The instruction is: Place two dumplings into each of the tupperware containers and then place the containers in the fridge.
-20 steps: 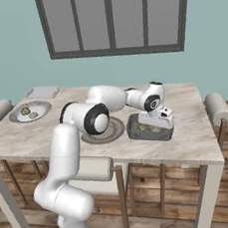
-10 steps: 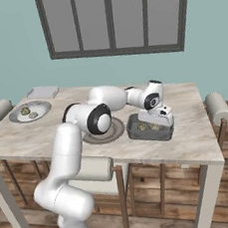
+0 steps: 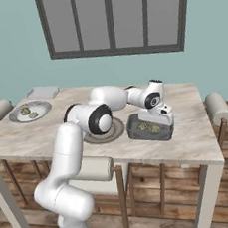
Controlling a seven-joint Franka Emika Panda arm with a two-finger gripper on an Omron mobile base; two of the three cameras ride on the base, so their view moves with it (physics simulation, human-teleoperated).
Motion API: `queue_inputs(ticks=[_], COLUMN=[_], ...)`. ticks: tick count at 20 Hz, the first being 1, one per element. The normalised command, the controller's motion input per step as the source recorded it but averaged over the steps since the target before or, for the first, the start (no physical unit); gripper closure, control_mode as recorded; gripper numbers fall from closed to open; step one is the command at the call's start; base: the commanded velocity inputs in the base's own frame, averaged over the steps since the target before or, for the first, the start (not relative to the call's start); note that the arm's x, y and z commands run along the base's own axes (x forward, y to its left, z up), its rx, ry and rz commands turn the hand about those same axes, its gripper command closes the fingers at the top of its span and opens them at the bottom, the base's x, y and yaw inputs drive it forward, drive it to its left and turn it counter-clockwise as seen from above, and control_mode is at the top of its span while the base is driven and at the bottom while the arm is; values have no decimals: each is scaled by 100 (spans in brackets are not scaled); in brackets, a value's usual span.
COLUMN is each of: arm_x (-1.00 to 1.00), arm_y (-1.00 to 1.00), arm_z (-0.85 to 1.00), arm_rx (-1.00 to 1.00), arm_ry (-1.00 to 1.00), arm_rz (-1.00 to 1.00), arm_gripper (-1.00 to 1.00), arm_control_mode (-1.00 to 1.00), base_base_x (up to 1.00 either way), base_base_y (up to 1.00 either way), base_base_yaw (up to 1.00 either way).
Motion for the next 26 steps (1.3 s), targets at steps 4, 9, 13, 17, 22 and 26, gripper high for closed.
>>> queue_inputs(ticks=[4,9,13,17,22,26], arm_x=[0,0,-6,-27,-30,-27], arm_y=[0,14,33,66,86,72], arm_z=[21,52,33,17,-2,-1], arm_rx=[0,-1,0,-1,0,0], arm_ry=[-3,-4,0,6,16,8], arm_rz=[0,0,0,1,12,19], arm_gripper=[-100,-100,-100,-100,-100,-100], arm_control_mode=[-100,-100,-100,-100,-100,-100], base_base_x=[0,0,0,0,0,0], base_base_y=[0,0,0,0,0,0], base_base_yaw=[0,0,0,0,0,0])
